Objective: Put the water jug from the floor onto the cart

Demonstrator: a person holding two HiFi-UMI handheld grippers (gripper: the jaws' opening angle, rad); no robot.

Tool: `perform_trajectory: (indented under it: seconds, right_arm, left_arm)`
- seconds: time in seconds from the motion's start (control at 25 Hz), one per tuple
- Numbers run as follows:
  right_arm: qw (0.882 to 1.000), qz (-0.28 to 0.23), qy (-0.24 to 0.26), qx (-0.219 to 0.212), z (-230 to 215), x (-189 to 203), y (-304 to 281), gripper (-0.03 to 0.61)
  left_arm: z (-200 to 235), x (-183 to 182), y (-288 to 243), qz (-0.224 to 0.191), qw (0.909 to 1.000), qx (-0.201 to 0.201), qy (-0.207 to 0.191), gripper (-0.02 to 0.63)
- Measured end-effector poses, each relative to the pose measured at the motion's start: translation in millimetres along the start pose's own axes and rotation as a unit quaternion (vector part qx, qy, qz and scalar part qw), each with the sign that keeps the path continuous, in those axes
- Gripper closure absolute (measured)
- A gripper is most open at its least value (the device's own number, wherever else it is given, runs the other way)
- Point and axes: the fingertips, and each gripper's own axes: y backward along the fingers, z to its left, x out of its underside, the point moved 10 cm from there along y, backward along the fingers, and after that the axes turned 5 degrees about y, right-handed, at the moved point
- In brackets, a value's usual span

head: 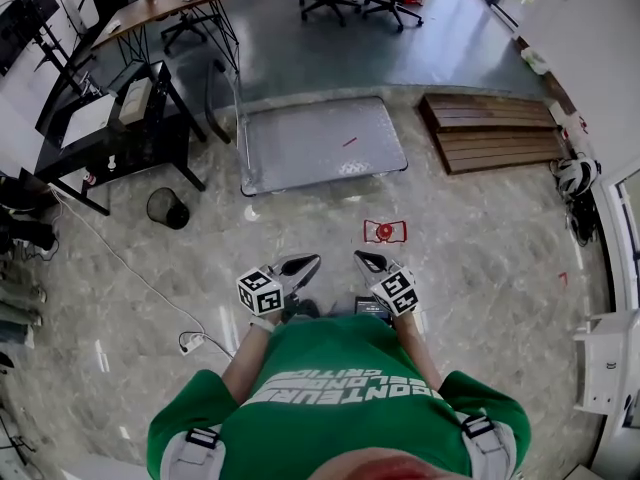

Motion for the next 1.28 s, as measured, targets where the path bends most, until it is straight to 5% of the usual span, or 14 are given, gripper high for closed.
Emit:
perform_trajectory:
  seconds: [0.72,0.96,1.28]
  right_arm:
    - [1.0,0.013,-0.004,-0.001,-25.7,7.7,-20.2,0.586]
    - [0.999,0.002,-0.043,-0.013,-38.0,10.3,-34.1,0.586]
    - [1.0,0.009,-0.015,-0.021,-61.4,-8.5,-61.8,0.586]
  left_arm:
    - [23.4,-12.0,-2.2,-0.014,0.9999,-0.007,-0.001,0.603]
    - [29.0,-16.7,-8.5,-0.002,1.0,-0.001,-0.003,0.603]
    - [49.7,-32.9,-13.9,0.01,0.9999,0.002,-0.004,0.603]
